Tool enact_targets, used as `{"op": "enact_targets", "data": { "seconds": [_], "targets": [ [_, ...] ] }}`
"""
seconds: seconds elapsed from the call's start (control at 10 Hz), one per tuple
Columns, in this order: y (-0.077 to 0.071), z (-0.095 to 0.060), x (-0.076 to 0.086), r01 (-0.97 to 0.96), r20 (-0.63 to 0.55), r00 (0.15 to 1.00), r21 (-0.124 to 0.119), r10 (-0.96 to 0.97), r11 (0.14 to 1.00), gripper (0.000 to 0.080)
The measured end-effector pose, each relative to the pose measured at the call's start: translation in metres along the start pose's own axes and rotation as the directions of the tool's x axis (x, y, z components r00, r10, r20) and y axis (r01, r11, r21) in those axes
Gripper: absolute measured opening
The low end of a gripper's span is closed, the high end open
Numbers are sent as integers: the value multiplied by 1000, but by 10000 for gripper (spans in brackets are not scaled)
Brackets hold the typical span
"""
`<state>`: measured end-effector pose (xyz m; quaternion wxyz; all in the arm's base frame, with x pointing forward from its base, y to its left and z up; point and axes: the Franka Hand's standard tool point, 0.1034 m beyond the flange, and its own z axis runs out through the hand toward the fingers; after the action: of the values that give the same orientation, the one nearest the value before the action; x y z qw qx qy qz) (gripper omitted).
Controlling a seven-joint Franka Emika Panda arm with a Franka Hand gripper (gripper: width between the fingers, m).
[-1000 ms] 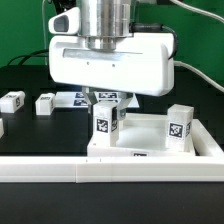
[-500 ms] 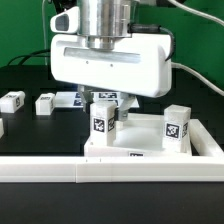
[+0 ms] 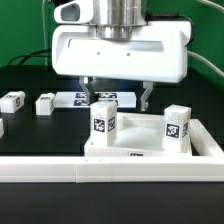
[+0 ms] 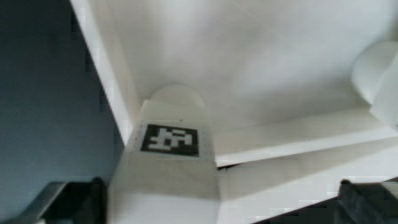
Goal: Assemble square table
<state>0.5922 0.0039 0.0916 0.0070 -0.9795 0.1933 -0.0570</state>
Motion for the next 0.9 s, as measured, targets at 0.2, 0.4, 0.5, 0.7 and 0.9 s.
{"op": "enact_targets", "data": {
  "seconds": [0.2, 0.4, 0.5, 0.7, 0.9],
  "targets": [
    [12, -18, -4, 52, 3, 999, 19, -52, 998, 648],
    [42, -39, 4, 90, 5, 996, 38, -90, 995, 648],
    [58, -44, 11, 90, -5, 996, 38, -90, 995, 648],
    [82, -46, 19, -18, -9, 1000, 38, 19, 999, 648],
    [82, -45, 19, -2, -8, 1000, 37, 2, 999, 648]
  ]
}}
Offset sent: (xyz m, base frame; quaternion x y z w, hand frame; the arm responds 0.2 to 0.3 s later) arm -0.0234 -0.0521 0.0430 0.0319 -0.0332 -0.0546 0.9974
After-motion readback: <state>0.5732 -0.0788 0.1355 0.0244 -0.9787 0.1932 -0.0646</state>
